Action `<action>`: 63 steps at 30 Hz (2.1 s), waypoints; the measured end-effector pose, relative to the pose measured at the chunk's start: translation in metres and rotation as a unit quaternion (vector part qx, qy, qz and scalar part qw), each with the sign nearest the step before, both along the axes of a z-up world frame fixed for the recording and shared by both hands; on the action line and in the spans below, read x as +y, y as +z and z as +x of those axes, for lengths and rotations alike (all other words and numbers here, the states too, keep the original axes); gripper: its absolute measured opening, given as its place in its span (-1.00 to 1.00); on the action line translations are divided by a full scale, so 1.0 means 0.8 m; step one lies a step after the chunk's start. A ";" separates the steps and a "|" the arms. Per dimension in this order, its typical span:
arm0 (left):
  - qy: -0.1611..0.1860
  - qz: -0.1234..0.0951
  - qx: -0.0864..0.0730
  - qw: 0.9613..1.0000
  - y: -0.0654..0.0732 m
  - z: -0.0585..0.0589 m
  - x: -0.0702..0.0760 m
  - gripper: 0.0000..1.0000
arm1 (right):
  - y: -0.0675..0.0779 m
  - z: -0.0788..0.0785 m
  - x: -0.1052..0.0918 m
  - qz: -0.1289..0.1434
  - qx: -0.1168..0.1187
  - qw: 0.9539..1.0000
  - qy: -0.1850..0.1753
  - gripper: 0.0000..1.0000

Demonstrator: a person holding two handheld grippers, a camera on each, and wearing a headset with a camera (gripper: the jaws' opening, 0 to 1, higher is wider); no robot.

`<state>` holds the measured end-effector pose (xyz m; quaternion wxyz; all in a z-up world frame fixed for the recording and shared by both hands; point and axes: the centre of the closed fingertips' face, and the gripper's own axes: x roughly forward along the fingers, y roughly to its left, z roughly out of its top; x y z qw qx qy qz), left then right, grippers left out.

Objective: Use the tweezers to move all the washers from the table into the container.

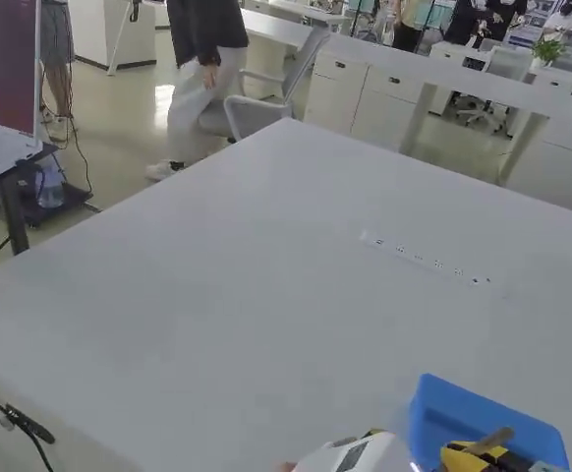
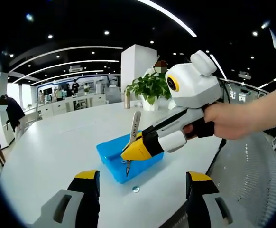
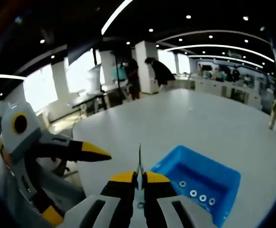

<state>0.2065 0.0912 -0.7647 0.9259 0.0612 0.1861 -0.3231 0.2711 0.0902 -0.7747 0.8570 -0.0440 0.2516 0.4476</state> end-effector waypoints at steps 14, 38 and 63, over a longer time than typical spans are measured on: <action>-0.021 0.005 0.009 1.000 -0.004 -0.005 -0.008 0.50 | -0.042 -0.018 0.005 -0.042 0.048 0.998 -0.003 -0.94; -0.041 0.017 0.024 0.999 -0.013 -0.010 -0.014 0.47 | -0.053 -0.020 0.005 -0.068 0.047 0.997 0.014 -0.93; -0.024 0.034 0.028 0.999 -0.019 -0.007 -0.005 0.45 | -0.056 -0.007 -0.016 -0.023 0.042 0.998 0.047 -0.94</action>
